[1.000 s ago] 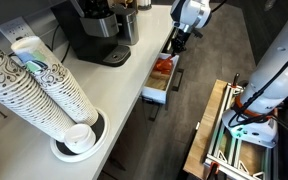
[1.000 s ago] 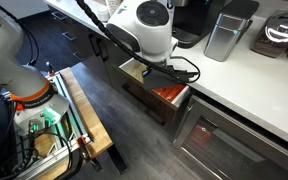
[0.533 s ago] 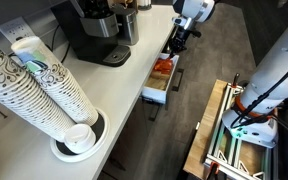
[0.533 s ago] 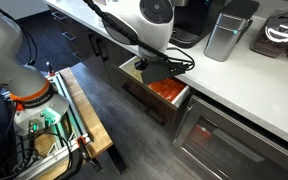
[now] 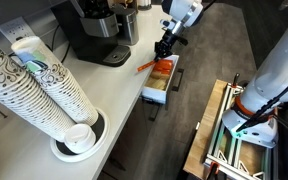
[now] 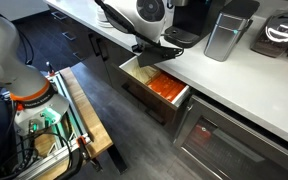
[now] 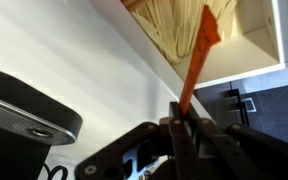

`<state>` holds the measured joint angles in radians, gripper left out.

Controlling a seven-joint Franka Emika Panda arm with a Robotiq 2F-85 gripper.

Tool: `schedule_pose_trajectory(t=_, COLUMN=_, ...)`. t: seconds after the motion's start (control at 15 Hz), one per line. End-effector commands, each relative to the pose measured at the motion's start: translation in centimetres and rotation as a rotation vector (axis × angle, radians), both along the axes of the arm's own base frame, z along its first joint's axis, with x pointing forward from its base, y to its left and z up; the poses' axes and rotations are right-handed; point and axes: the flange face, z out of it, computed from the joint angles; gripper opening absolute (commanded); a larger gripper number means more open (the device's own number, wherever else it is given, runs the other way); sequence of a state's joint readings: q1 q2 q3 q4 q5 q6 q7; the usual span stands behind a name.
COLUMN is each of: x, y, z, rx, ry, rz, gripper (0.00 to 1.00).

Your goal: Remove one orange packet from the drawer

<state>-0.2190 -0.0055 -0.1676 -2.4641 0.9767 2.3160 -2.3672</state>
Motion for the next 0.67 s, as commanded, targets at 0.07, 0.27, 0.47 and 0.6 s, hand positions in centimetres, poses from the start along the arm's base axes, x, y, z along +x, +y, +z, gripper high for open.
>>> schedule_pose_trajectory(t=0.07, x=2.3, y=3.4, z=-0.8, rx=0.017, ry=-0.067, rz=-0.094, gripper=0.08)
schedule_pose_trajectory(t=0.27, x=3.5, y=5.3, z=-1.8, rx=0.007, ry=-0.075, rz=-0.144, gripper=0.09)
schedule_pose_trajectory(t=0.47, x=4.4, y=6.3, z=-2.7, rx=0.013, ry=-0.065, rz=-0.185, gripper=0.14)
schedule_pose_trajectory(t=0.6, x=4.8, y=6.5, z=-3.1, rx=0.023, ry=-0.05, rz=-0.216, gripper=0.38)
